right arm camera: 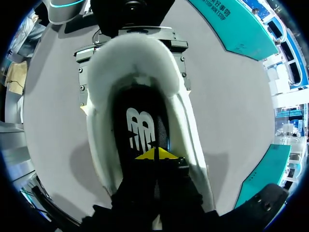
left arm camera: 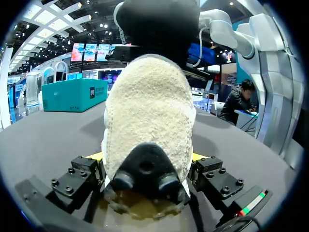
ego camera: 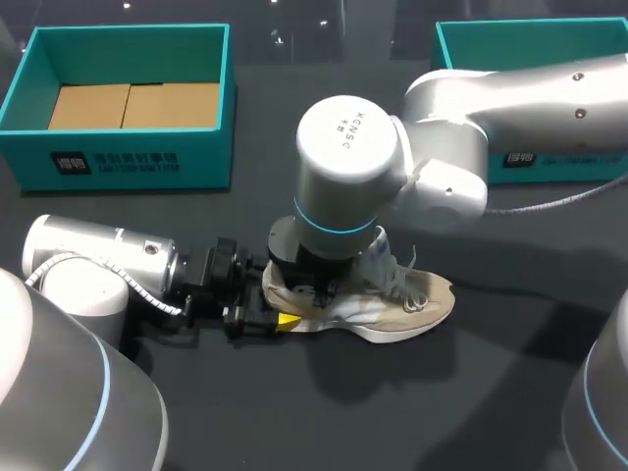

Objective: Take the shoe out of the shoebox, open the shoe tongue, remove and reinsert the insole, then place the shoe into the shoebox

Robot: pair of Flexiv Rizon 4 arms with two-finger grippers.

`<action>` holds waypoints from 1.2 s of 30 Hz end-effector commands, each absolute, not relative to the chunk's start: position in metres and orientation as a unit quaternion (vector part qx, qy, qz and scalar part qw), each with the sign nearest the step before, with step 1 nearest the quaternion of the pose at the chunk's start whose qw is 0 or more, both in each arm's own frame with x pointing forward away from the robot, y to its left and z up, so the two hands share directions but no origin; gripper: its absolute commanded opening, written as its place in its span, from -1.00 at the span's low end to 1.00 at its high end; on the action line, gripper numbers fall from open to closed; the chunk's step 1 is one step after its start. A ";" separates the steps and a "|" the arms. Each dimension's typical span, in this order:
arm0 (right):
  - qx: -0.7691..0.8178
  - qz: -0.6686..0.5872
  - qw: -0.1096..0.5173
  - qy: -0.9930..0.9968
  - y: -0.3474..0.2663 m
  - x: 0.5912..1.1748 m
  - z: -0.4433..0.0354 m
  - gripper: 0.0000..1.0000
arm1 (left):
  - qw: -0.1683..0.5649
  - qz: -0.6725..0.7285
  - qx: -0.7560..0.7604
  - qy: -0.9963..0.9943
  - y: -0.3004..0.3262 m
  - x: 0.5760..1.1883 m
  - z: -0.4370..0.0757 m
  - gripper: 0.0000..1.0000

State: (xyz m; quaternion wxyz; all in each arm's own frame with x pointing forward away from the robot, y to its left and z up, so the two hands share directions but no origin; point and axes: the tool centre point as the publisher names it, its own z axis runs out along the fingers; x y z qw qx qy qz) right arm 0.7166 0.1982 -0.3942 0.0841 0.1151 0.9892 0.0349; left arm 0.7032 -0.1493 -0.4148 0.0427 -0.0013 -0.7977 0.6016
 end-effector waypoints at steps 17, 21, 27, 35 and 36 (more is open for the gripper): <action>0.153 0.032 0.079 0.985 0.167 0.715 -0.398 -0.37 | 0.042 0.602 -0.001 -0.798 -0.149 0.702 -0.415 -1.00; 0.153 0.031 0.075 0.985 0.166 0.717 -0.400 -0.27 | 0.042 0.602 -0.001 -0.798 -0.149 0.702 -0.415 -1.00; 0.150 0.028 0.048 0.987 0.164 0.721 -0.409 -0.17 | 0.042 0.602 -0.001 -0.798 -0.149 0.702 -0.415 -1.00; 0.141 0.033 -0.019 0.989 0.171 0.723 -0.432 -0.11 | 0.042 0.602 -0.001 -0.798 -0.149 0.702 -0.415 -1.00; 0.139 0.034 -0.025 0.989 0.172 0.721 -0.434 -0.16 | 0.042 0.602 -0.001 -0.798 -0.149 0.702 -0.415 -1.00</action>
